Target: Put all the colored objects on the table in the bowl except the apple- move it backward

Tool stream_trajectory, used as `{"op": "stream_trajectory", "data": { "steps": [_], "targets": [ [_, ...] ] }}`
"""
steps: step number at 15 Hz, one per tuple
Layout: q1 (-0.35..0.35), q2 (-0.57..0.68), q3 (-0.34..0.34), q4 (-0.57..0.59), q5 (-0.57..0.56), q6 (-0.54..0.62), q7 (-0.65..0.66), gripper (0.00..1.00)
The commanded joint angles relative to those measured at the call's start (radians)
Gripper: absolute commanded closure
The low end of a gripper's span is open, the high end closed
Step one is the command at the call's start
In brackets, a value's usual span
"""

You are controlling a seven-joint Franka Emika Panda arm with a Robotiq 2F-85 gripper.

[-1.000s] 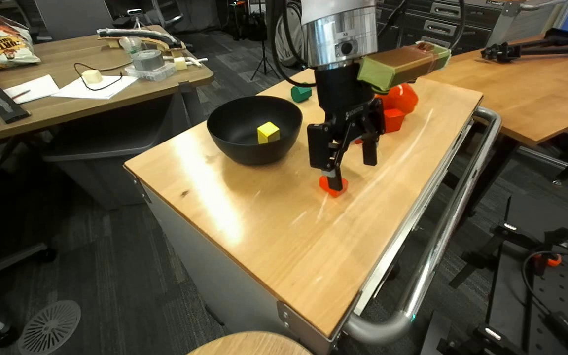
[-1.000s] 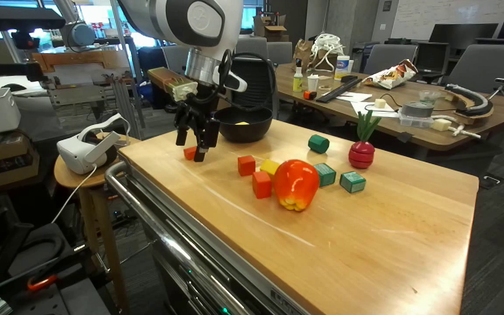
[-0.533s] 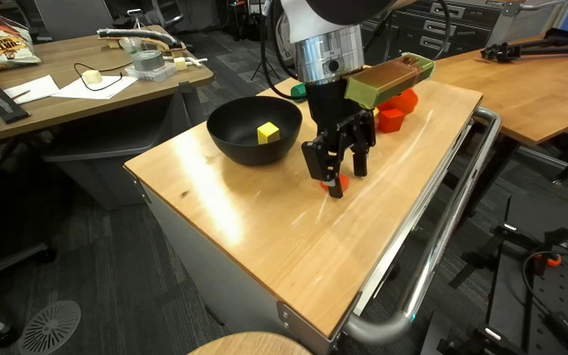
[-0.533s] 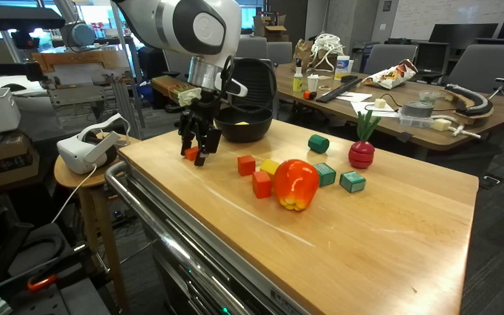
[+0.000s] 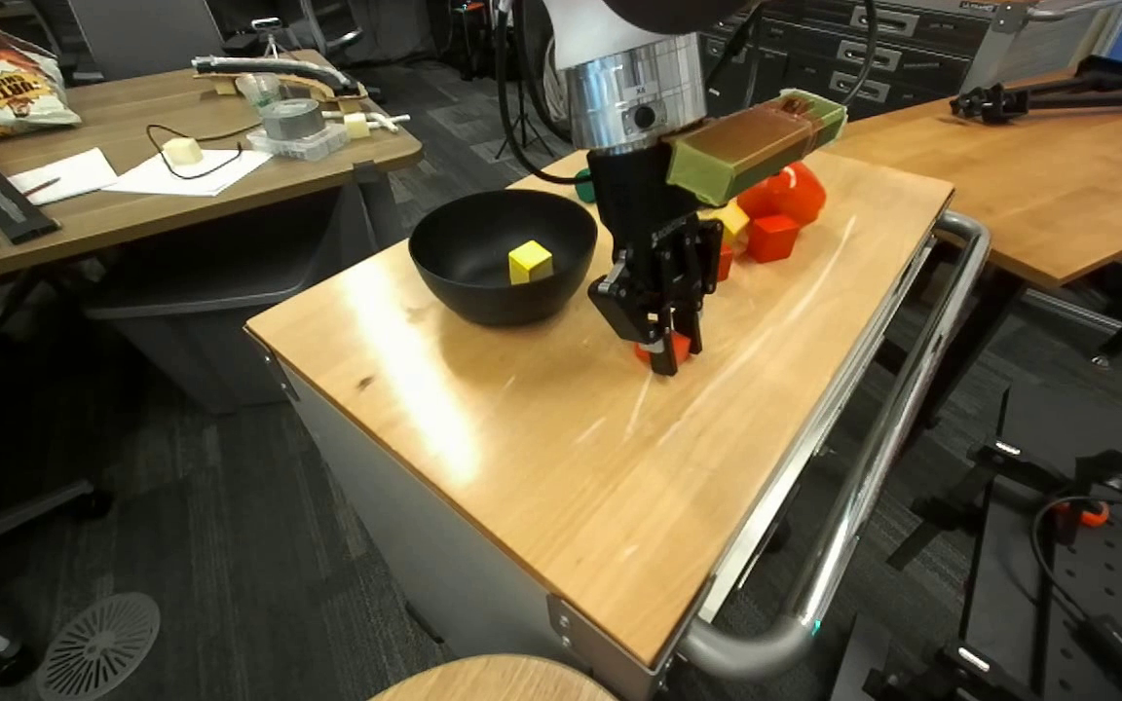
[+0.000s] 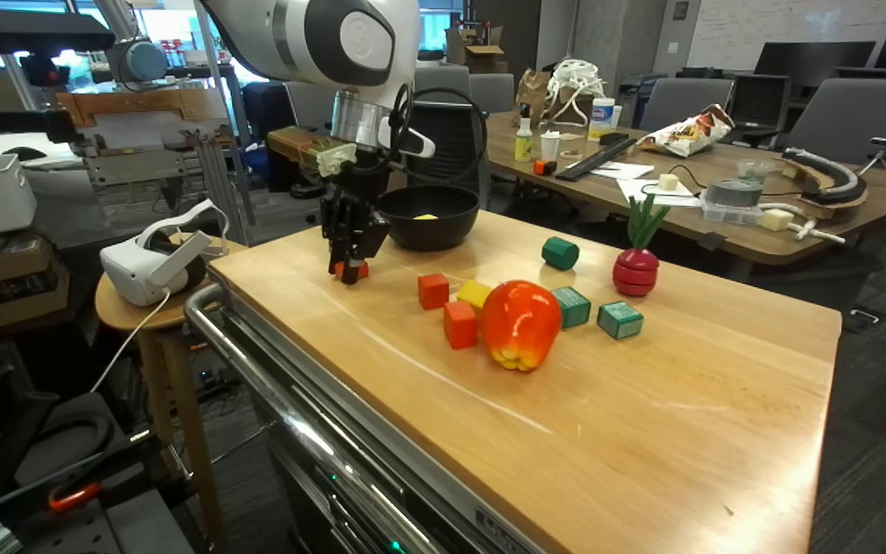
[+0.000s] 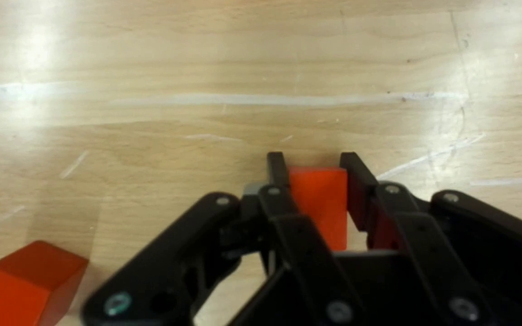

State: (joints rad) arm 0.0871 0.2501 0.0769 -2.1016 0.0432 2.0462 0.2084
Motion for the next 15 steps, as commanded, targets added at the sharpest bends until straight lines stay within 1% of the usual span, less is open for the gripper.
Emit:
{"op": "stream_trajectory", "data": {
  "steps": [1, 2, 4, 6, 7, 8, 10, 13, 15],
  "targets": [
    [0.037, -0.127, 0.0, -0.042, -0.095, 0.04, 0.018, 0.92],
    [0.045, -0.183, 0.008, -0.045, -0.12, 0.016, 0.023, 0.92],
    [0.063, -0.244, 0.021, -0.033, -0.191, 0.002, 0.037, 0.92],
    [0.066, -0.304, 0.038, 0.006, -0.212, 0.02, 0.027, 0.92],
    [0.06, -0.299, 0.041, 0.044, -0.209, 0.049, 0.018, 0.92],
    [0.053, -0.284, 0.042, 0.085, -0.185, 0.084, 0.009, 0.92],
    [0.042, -0.221, 0.039, 0.173, -0.191, 0.139, 0.025, 0.92],
    [0.035, -0.109, 0.029, 0.281, -0.211, 0.152, 0.029, 0.92],
    [0.035, -0.016, 0.017, 0.353, -0.192, 0.135, 0.026, 0.92]
  ]
}}
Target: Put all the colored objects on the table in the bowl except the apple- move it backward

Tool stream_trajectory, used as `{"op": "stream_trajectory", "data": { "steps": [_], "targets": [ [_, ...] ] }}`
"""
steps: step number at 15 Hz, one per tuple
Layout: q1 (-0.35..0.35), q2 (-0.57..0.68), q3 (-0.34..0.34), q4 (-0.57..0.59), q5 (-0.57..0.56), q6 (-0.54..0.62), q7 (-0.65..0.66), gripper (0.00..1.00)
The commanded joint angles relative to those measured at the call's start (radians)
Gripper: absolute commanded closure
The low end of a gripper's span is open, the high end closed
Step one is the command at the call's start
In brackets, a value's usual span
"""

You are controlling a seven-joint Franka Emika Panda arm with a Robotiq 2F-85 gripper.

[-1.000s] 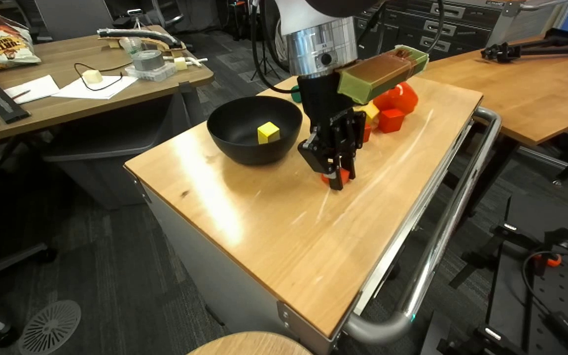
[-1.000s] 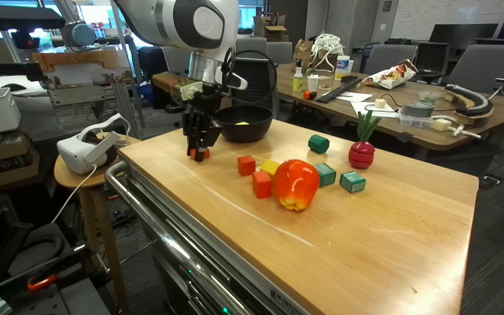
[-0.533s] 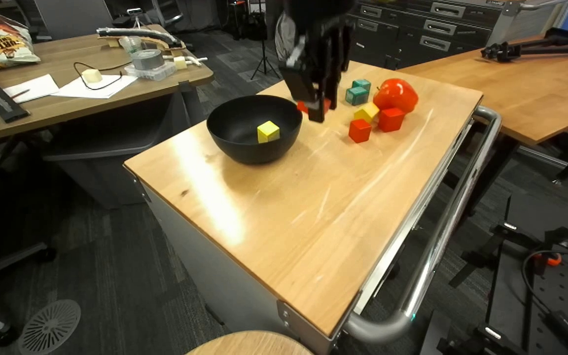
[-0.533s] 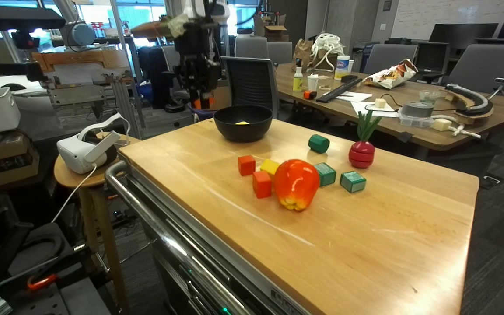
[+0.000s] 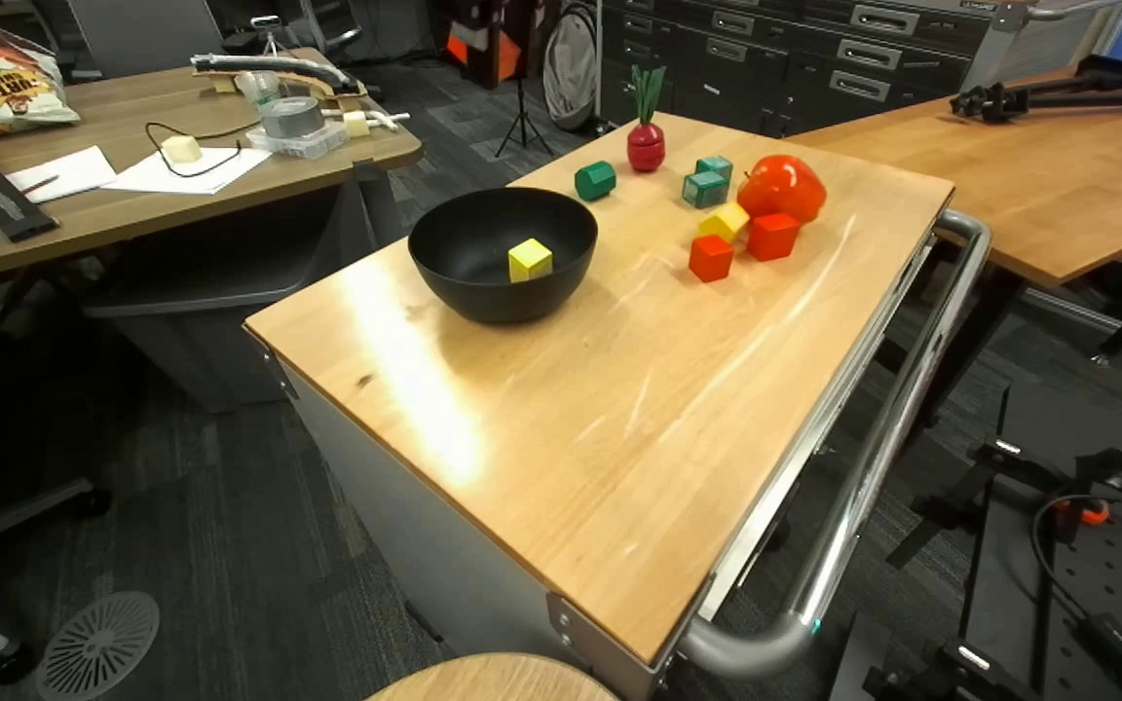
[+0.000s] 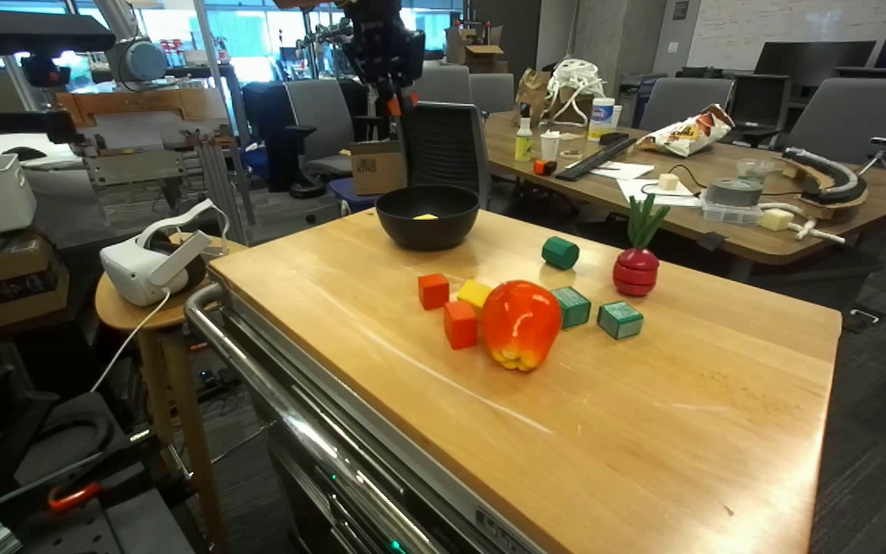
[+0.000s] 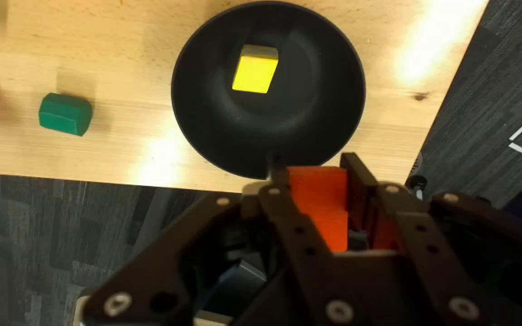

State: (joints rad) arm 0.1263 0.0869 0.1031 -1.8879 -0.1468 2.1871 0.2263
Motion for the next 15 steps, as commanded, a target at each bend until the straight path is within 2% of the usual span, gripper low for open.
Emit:
{"op": "stream_trajectory", "data": {
  "steps": [1, 5, 10, 11, 13, 15],
  "targets": [
    [-0.003, 0.188, -0.015, 0.169, 0.005, -0.017, 0.007, 0.92],
    [0.006, 0.33, -0.038, 0.24, 0.019, -0.039, 0.009, 0.92],
    [-0.006, 0.392, -0.047, 0.209, 0.069, -0.034, -0.006, 0.91],
    [-0.011, 0.378, -0.04, 0.208, 0.09, -0.052, -0.019, 0.42],
    [-0.019, 0.327, -0.026, 0.176, 0.14, -0.108, -0.05, 0.36],
    [-0.021, 0.248, -0.02, 0.128, 0.173, -0.149, -0.08, 0.2]
  ]
}}
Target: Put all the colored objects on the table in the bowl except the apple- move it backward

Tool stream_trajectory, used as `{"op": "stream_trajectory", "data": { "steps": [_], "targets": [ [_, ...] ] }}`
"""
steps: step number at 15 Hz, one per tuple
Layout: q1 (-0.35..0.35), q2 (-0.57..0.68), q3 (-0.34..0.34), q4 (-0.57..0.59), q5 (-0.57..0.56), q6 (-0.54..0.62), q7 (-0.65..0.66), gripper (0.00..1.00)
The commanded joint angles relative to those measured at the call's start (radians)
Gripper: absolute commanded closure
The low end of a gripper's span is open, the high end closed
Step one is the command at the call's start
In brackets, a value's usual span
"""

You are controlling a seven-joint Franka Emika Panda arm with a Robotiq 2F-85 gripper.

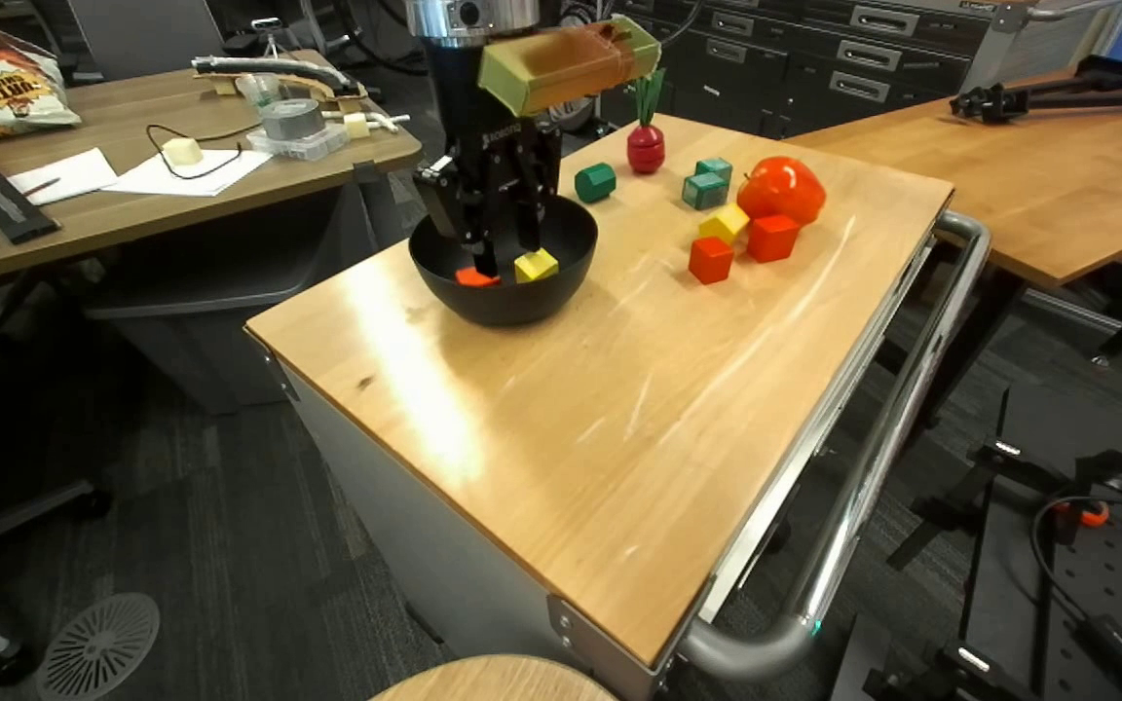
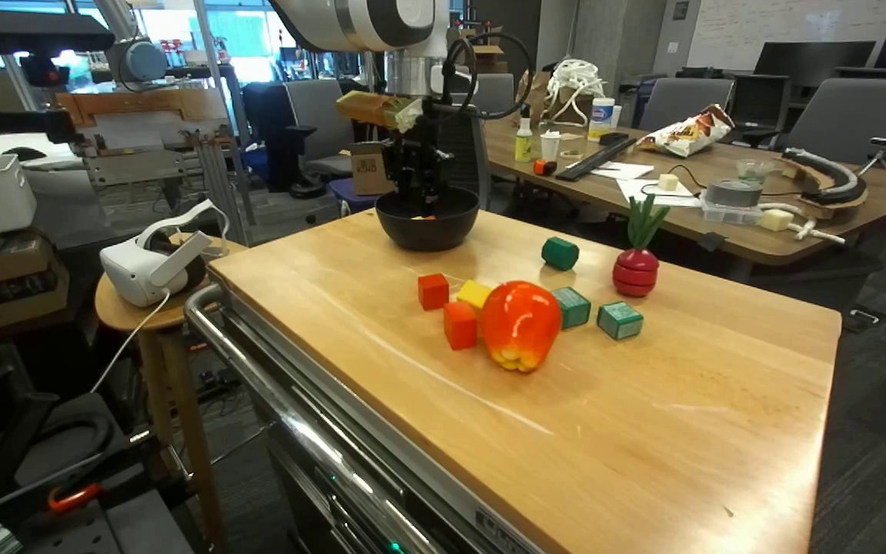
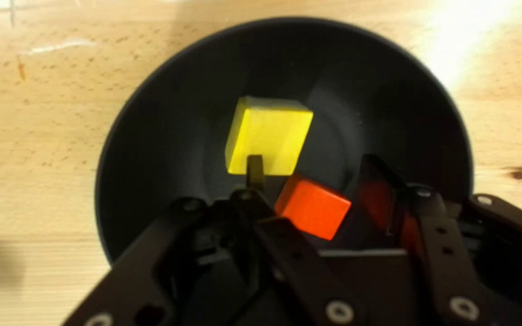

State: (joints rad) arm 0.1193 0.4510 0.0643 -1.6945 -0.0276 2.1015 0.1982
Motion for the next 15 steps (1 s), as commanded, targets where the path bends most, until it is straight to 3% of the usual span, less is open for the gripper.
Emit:
{"op": "stream_trajectory", "data": {
  "steps": [1, 3, 4, 6, 8, 10, 15],
  "targets": [
    [-0.013, -0.159, 0.016, -0.086, 0.058, -0.095, -0.058, 0.11],
    [-0.014, -0.25, -0.011, -0.131, 0.032, -0.156, -0.01, 0.0],
    [0.0, -0.128, -0.001, -0.044, 0.026, -0.115, -0.019, 0.14],
    [-0.009, -0.206, -0.008, -0.082, 0.025, -0.157, -0.016, 0.0],
    [-0.015, -0.237, -0.01, -0.11, 0.025, -0.16, -0.016, 0.0],
    [0.018, -0.196, -0.024, -0.098, -0.046, -0.094, 0.17, 0.0],
    [0.013, -0.219, -0.068, -0.084, -0.172, -0.007, 0.364, 0.0]
  ]
}}
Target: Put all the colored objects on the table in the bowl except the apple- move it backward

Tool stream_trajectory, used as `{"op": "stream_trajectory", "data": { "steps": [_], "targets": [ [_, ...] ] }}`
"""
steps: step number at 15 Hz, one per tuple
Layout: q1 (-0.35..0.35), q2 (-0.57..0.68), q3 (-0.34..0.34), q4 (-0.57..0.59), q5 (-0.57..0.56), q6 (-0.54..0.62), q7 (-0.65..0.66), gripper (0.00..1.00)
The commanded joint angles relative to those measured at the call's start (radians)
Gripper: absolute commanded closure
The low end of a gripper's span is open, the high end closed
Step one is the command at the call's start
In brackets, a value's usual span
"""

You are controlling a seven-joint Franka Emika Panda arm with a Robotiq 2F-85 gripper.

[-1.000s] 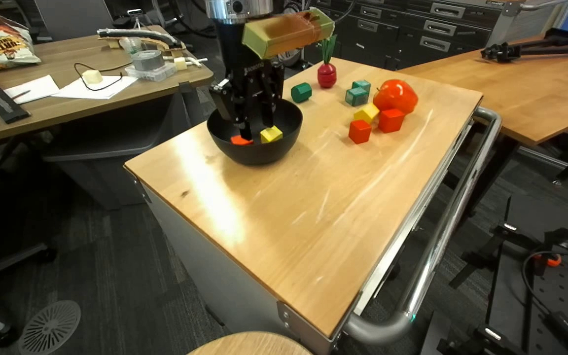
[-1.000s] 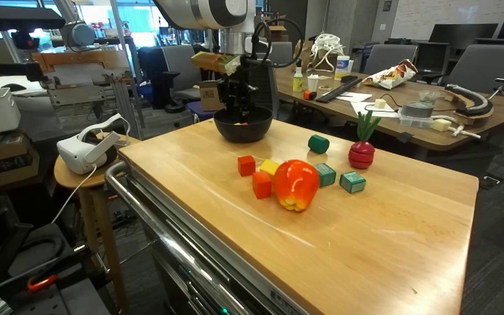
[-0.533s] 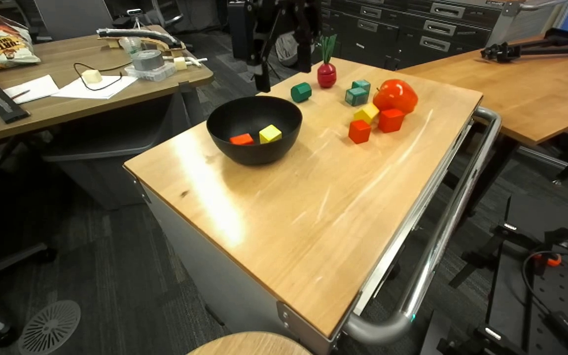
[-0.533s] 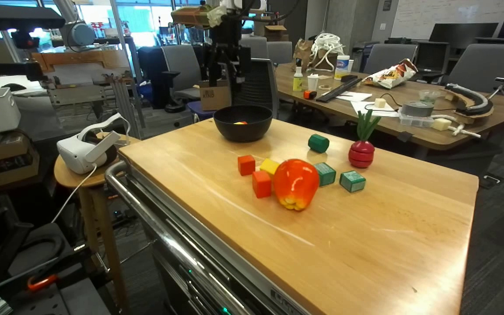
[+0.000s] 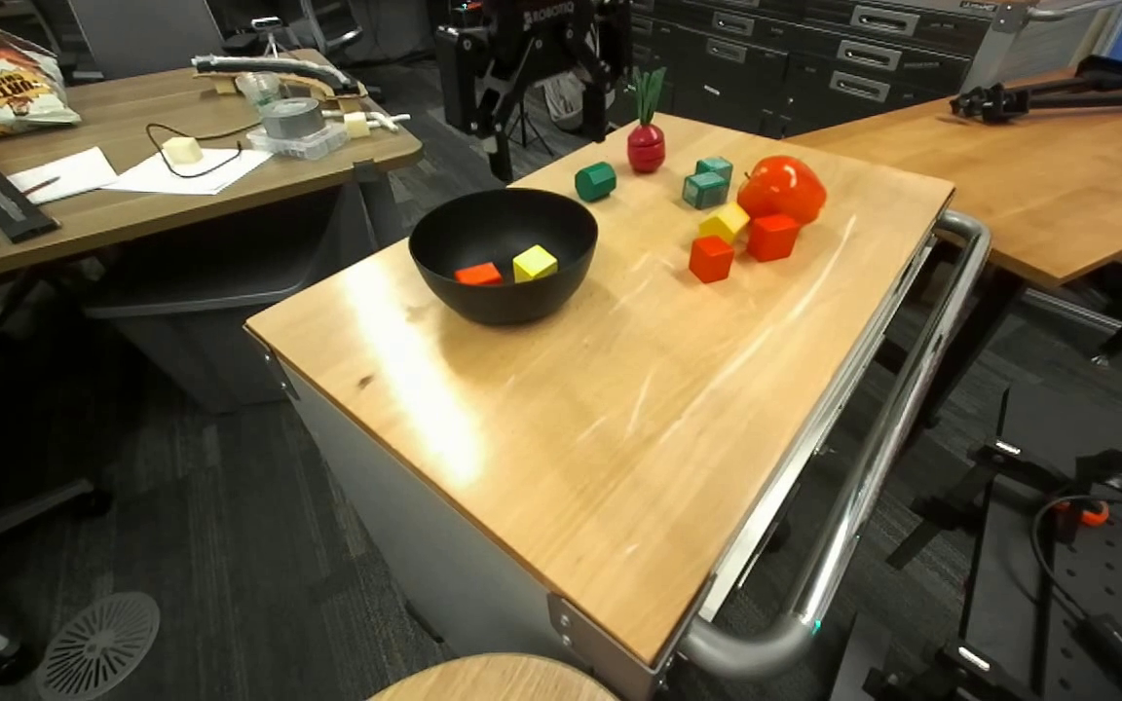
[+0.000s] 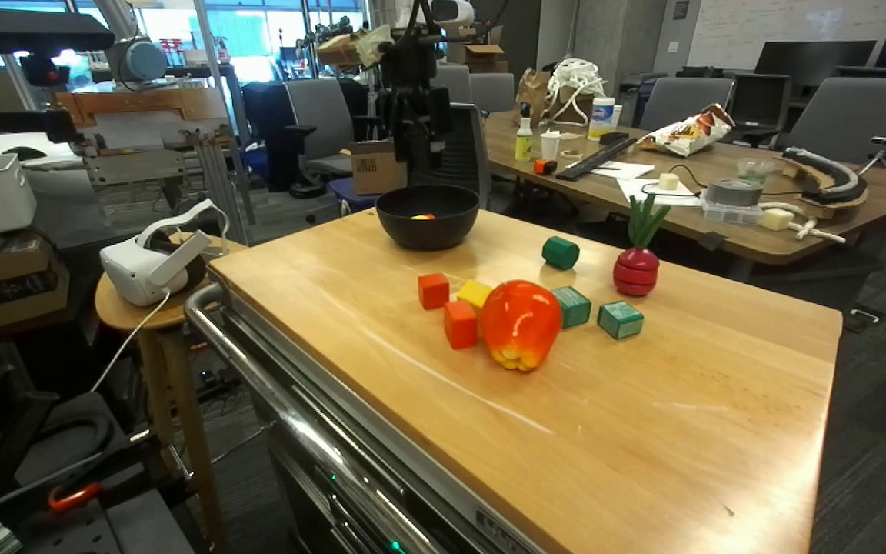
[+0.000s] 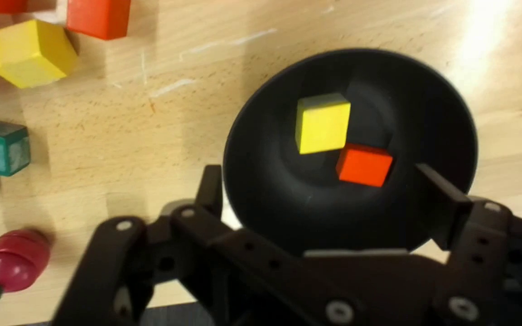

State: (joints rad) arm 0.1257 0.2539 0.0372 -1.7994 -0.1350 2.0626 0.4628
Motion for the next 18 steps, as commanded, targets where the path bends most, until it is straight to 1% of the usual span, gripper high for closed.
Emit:
{"op": "stream_trajectory", "data": {
  "steps": [1, 3, 4, 5, 7, 8, 10, 13, 14, 18],
  "targets": [
    [0.0, -0.022, -0.057, 0.031, -0.091, 0.042, 0.129, 0.0],
    [-0.015, -0.003, -0.093, 0.073, -0.135, 0.048, 0.19, 0.0],
    [-0.012, 0.019, -0.109, 0.107, -0.17, 0.023, 0.238, 0.0],
    [-0.017, -0.006, -0.084, 0.054, -0.122, 0.028, 0.162, 0.0],
    [-0.026, 0.002, -0.103, 0.073, -0.143, 0.028, 0.194, 0.0],
    [-0.028, -0.022, -0.084, 0.04, -0.151, 0.041, 0.071, 0.0],
    [-0.025, -0.046, -0.073, 0.009, -0.153, 0.063, -0.008, 0.0],
    [-0.049, -0.074, -0.056, -0.015, -0.118, 0.114, -0.175, 0.0],
    [-0.028, -0.021, -0.066, 0.035, -0.139, 0.061, -0.073, 0.0],
    [-0.029, -0.016, -0.066, 0.031, -0.137, 0.062, -0.083, 0.0]
  ]
}}
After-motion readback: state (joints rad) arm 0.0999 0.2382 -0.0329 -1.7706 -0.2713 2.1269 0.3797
